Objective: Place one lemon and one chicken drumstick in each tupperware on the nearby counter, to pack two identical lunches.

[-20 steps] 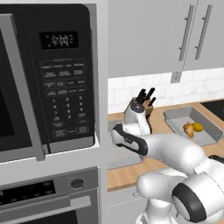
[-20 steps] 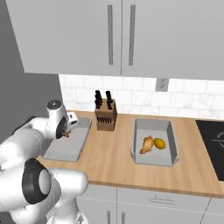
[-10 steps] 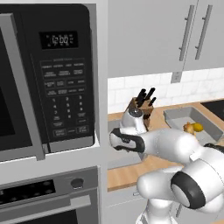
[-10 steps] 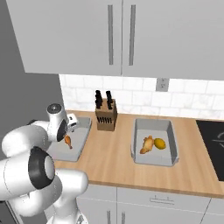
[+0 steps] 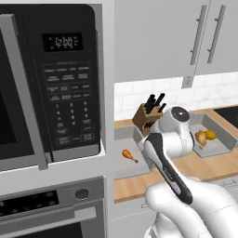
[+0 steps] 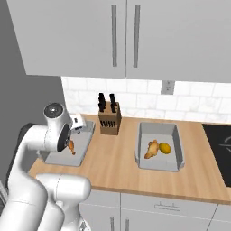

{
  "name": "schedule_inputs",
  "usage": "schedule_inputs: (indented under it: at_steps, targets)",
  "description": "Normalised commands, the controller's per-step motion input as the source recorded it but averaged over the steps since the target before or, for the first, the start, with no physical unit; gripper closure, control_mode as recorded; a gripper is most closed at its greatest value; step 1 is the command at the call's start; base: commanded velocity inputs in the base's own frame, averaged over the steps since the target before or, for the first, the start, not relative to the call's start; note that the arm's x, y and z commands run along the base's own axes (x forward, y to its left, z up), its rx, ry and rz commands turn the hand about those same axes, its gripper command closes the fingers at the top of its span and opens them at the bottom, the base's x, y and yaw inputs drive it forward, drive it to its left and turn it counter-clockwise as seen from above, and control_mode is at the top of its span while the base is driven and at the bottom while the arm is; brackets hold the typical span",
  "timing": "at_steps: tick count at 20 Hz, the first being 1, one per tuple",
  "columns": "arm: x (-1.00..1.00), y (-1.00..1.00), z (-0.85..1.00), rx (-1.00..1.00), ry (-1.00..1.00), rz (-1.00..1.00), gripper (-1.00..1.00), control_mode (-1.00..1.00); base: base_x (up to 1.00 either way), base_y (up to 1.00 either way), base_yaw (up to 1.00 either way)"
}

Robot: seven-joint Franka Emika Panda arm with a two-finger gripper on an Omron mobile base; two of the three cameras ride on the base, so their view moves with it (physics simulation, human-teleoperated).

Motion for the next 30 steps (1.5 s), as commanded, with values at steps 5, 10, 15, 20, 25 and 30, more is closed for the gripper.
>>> schedule_inputs:
  at_steps: [5,10,15,20,25,30]
  targets:
    - [-0.98,-0.35,0.64,-0.03,0.0,-0.17,-1.0,-1.0,0.0,0.0,0.0]
    - [-0.25,0.02,0.35,-0.08,0.11,-0.05,-1.0,-1.0,0.0,0.0,0.0]
    - [-0.24,-0.09,-0.01,0.0,0.0,0.0,-1.0,-1.0,0.0,0.0,0.0]
    - [-0.57,-0.17,-0.1,-0.01,0.0,0.0,-1.0,1.0,-0.4,-0.15,0.0]
    - [0.0,0.0,0.0,0.0,0.0,0.0,-1.0,1.0,-1.0,-0.5,0.0]
    - [0.0,0.0,0.0,0.0,0.0,0.0,-1.0,1.0,-1.0,-0.1,0.19]
